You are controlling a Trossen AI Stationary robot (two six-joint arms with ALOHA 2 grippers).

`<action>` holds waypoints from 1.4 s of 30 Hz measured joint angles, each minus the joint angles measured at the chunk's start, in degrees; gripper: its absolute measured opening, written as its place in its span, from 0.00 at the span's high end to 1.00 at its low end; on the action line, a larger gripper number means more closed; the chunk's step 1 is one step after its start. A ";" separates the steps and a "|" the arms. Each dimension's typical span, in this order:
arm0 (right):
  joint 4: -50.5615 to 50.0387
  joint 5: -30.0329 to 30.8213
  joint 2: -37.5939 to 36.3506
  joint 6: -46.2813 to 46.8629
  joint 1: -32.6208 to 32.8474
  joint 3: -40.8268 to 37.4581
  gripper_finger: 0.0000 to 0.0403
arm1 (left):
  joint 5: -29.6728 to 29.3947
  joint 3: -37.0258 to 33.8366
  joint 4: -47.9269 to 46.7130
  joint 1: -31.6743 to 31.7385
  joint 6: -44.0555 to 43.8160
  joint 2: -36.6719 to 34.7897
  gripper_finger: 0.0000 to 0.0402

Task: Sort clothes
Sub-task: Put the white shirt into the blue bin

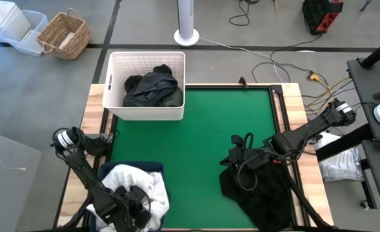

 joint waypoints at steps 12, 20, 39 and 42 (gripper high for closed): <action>0.00 0.00 0.00 -0.02 0.00 0.00 0.97 | -2.59 11.34 -12.66 -0.07 0.95 0.00 1.00; 0.02 0.00 0.00 -0.02 -0.01 0.02 0.97 | -2.87 19.06 -20.57 -0.07 1.57 -0.13 1.00; 0.07 0.00 0.00 -0.04 0.00 0.00 0.97 | -25.33 28.86 -7.98 2.44 29.75 1.97 1.00; 0.07 0.00 0.00 -0.04 0.01 0.00 0.97 | -20.90 28.76 -8.10 3.03 29.76 4.12 1.00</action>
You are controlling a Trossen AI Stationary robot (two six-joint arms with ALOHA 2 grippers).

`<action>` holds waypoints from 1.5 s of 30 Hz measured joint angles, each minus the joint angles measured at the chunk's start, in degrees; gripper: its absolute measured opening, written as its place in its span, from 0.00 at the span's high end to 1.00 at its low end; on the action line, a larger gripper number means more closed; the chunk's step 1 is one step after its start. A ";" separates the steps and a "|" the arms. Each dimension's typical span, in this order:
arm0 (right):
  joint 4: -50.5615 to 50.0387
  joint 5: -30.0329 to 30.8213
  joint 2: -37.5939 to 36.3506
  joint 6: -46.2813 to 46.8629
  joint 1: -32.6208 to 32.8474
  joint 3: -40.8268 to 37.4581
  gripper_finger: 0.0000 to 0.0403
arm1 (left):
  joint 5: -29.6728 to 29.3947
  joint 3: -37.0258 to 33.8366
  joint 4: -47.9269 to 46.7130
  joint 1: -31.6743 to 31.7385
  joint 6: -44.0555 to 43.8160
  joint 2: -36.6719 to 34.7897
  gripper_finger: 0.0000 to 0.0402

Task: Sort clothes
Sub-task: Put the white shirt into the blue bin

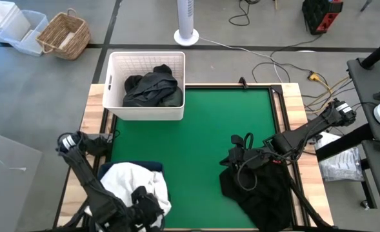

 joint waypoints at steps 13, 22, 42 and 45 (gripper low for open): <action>0.02 0.00 0.00 -0.17 0.00 0.00 0.97 | 17.25 0.00 -26.50 -0.38 -23.60 6.78 1.00; 0.00 0.00 0.00 -0.51 0.00 0.00 0.97 | 19.06 -0.59 -24.78 -0.65 -24.25 8.70 1.00; -0.02 0.00 0.00 -1.42 0.00 0.00 0.97 | 18.47 -1.66 -13.39 -0.65 -24.00 8.17 1.00; 0.00 0.00 0.00 -1.58 0.00 0.00 0.97 | 18.14 0.89 -18.10 -0.69 -24.03 8.10 1.00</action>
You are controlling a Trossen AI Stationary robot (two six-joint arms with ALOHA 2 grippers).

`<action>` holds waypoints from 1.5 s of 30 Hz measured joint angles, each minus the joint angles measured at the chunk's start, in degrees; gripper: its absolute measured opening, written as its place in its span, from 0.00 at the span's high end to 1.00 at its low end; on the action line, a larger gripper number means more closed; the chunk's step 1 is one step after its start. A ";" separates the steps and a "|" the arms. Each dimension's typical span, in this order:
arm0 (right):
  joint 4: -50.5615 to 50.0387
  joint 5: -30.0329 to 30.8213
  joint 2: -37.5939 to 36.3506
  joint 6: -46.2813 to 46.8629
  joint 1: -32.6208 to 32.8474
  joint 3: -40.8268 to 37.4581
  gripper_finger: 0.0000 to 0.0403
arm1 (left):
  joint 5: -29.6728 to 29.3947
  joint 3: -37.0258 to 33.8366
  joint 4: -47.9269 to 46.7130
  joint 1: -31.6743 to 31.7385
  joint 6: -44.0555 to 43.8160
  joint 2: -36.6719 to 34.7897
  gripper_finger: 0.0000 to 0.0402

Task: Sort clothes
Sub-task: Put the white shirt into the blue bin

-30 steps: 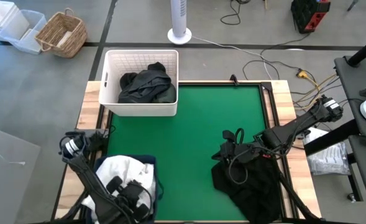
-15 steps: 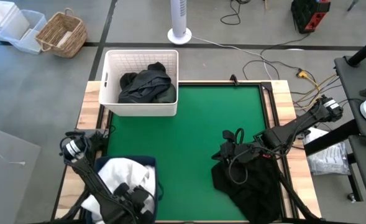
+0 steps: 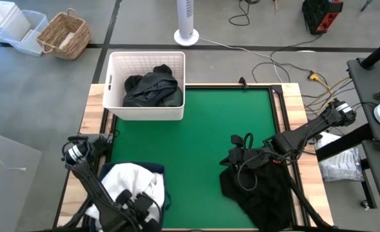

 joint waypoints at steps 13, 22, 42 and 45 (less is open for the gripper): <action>-0.02 0.00 0.00 -0.37 -0.02 0.00 0.97 | -1.66 10.40 -10.64 0.04 1.26 0.00 1.00; -0.04 0.00 0.00 -0.56 -0.01 0.00 0.97 | -3.69 17.65 -13.74 0.04 3.07 -0.08 1.00; -0.04 0.00 0.00 -2.47 0.00 -0.08 0.97 | -2.24 4.57 -13.67 10.29 15.04 -0.33 1.00; -0.04 0.00 0.00 -2.44 -0.02 -0.11 0.97 | 3.01 0.43 -13.68 10.66 14.82 -0.33 1.00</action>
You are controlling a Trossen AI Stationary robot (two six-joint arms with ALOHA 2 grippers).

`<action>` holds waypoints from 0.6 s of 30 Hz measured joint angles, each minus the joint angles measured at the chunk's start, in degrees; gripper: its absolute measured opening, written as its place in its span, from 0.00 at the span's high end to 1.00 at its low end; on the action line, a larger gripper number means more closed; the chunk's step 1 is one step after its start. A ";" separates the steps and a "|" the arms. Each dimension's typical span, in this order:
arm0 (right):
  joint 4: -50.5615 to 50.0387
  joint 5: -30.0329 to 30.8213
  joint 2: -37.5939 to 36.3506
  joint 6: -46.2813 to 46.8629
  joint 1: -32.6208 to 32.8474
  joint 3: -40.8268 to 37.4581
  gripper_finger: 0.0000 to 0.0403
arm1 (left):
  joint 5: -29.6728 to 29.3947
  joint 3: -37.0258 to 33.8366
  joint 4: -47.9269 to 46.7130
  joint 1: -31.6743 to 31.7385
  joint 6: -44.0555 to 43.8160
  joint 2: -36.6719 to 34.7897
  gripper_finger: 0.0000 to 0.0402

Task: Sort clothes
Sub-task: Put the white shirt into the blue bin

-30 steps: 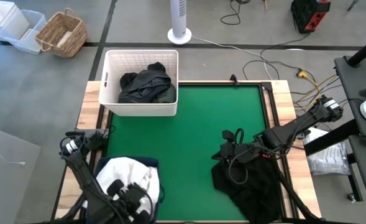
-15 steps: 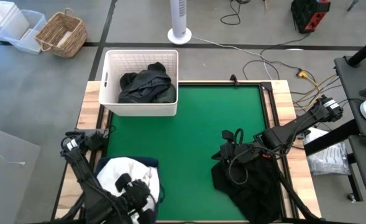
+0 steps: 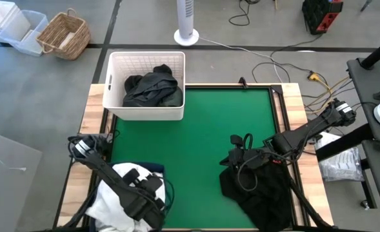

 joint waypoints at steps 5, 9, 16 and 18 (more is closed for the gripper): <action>0.04 0.00 0.00 0.12 0.00 -0.17 0.97 | 1.94 -5.00 1.63 -0.11 -1.86 -0.09 1.00; 0.25 0.24 0.00 0.16 0.00 -0.33 0.97 | 1.89 -7.36 4.41 -0.13 -1.85 -0.11 1.00; 0.45 0.24 0.00 0.71 0.00 -0.42 0.97 | 1.78 -2.32 0.82 -0.23 -1.78 -0.11 1.00; 0.71 0.24 0.00 0.69 0.00 -0.42 0.97 | 0.85 0.30 -0.17 -0.35 -1.49 -0.11 1.00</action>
